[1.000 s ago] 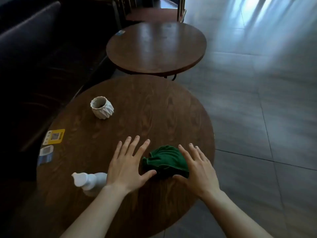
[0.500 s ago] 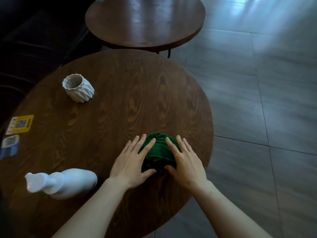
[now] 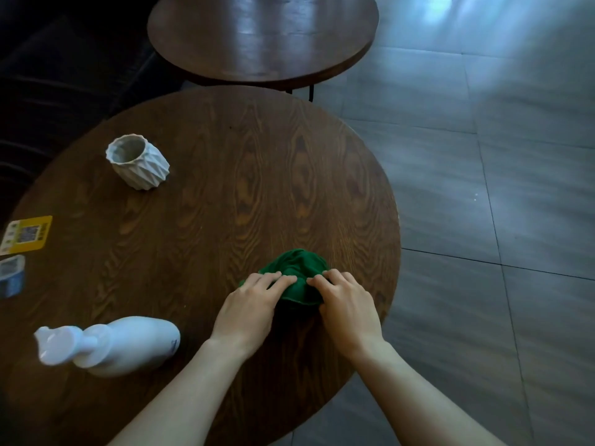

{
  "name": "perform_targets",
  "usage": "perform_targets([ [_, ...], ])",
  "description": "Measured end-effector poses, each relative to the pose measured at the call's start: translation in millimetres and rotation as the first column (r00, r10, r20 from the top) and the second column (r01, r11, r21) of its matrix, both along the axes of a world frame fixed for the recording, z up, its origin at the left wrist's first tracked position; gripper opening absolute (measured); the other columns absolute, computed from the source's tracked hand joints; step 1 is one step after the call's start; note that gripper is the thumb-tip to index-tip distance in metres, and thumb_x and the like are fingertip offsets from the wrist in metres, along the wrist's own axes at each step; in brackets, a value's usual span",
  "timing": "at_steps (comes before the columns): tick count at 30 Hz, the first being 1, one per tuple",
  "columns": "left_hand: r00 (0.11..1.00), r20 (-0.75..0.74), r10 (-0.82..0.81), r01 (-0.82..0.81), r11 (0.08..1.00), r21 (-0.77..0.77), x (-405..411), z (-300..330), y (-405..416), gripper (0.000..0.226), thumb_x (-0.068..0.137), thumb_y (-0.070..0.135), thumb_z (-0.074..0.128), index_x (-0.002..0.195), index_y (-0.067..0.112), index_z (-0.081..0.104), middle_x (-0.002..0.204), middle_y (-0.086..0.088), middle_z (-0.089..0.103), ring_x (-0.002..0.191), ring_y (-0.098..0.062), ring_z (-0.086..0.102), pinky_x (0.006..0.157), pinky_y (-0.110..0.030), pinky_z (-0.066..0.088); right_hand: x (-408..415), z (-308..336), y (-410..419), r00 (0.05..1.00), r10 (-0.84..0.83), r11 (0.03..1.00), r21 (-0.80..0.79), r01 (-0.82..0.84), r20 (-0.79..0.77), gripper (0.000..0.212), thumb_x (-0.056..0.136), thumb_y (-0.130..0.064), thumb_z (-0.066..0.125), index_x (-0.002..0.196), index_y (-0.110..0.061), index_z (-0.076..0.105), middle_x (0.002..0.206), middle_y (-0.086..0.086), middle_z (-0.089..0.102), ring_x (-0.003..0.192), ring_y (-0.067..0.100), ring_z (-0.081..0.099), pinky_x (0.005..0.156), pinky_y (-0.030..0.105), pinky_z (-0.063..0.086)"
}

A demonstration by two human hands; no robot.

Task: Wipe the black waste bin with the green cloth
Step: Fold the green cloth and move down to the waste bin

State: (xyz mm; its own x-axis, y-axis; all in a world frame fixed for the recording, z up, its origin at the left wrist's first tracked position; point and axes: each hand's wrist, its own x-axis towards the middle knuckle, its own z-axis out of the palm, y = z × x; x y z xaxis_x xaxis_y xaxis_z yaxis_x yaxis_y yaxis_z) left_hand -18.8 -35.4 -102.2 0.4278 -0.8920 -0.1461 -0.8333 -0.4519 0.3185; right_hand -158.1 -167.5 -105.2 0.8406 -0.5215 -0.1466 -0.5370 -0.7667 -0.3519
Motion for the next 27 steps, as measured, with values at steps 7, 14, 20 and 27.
perform_targets([
  [7,1.0,-0.007,0.001,-0.001,0.999,-0.041,-5.8,30.7,18.4,0.06,0.092,0.003,0.06,0.144,0.031,0.048,0.136,0.009,0.058,0.125,-0.014,0.055,0.097,-0.032,0.056,-6.9,26.6,16.4,0.999,0.018,0.999,-0.033,-0.017,0.034,0.034,0.097,-0.015,0.063,0.13,-0.025,0.061,0.118,-0.003,0.063,0.098,0.015,0.059,0.074,0.032,0.059],
  [14,0.999,0.035,-0.005,0.008,0.997,-0.073,-11.5,93.0,36.6,0.063,0.083,-0.002,0.069,0.137,0.028,0.057,0.125,0.007,0.065,0.112,-0.018,0.063,0.087,-0.033,0.059,-14.9,83.0,40.1,0.995,-0.015,0.993,-0.114,0.026,0.101,0.036,0.079,-0.011,0.083,0.11,-0.023,0.071,0.095,-0.003,0.068,0.077,0.014,0.064,0.052,0.027,0.055],
  [20,0.996,0.089,-0.008,0.021,0.99,-0.142,-18.5,155.7,69.2,0.065,0.079,-0.006,0.069,0.133,0.029,0.06,0.121,0.008,0.066,0.106,-0.019,0.064,0.08,-0.034,0.059,-22.9,148.0,73.6,0.989,-0.015,0.975,-0.219,0.047,0.144,0.039,0.069,-0.014,0.091,0.102,-0.025,0.073,0.086,-0.004,0.068,0.068,0.013,0.063,0.045,0.024,0.049],
  [27,0.989,0.147,-0.032,0.074,0.955,-0.288,-34.7,252.5,137.7,0.061,0.087,-0.001,0.06,0.137,0.035,0.055,0.129,0.012,0.061,0.117,-0.016,0.059,0.088,-0.035,0.056,-42.1,251.3,148.5,0.98,-0.053,0.935,-0.334,0.116,0.19,0.026,0.081,-0.019,0.082,0.103,-0.027,0.071,0.088,-0.005,0.066,0.075,0.016,0.065,0.049,0.029,0.052],
])
